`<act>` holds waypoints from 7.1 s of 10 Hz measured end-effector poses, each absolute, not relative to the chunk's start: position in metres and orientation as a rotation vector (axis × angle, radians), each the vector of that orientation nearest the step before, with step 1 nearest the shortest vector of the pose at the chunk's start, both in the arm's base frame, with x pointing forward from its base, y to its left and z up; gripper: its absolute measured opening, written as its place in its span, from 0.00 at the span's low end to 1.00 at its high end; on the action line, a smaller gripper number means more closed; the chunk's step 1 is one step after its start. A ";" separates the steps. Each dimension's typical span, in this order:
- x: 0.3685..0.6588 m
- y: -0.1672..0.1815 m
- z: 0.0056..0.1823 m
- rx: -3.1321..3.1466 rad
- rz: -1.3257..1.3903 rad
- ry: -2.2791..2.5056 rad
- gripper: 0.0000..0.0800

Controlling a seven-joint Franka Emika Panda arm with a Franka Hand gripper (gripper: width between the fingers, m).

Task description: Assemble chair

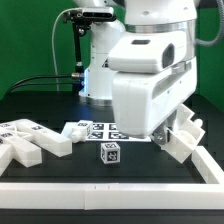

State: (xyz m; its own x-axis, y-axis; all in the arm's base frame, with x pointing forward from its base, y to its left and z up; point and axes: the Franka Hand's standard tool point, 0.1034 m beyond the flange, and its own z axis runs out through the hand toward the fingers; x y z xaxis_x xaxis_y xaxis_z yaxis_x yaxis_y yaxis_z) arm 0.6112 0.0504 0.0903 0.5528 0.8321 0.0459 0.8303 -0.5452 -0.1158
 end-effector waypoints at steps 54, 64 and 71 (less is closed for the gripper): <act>0.489 0.082 0.075 -2.911 0.414 0.495 0.81; 0.450 0.103 0.053 -2.536 1.388 0.292 0.81; 0.425 0.111 0.021 -2.506 1.468 0.369 0.81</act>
Offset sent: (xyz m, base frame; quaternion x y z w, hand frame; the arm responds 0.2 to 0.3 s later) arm -0.0076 0.0259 -0.0230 0.0159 0.1612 -0.2618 0.9514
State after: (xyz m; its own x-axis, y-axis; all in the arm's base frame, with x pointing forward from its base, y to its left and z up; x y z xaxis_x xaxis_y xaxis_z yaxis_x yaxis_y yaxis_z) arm 0.4252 0.1105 0.0211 0.4712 -0.1067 -0.8756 -0.3199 -0.9458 -0.0569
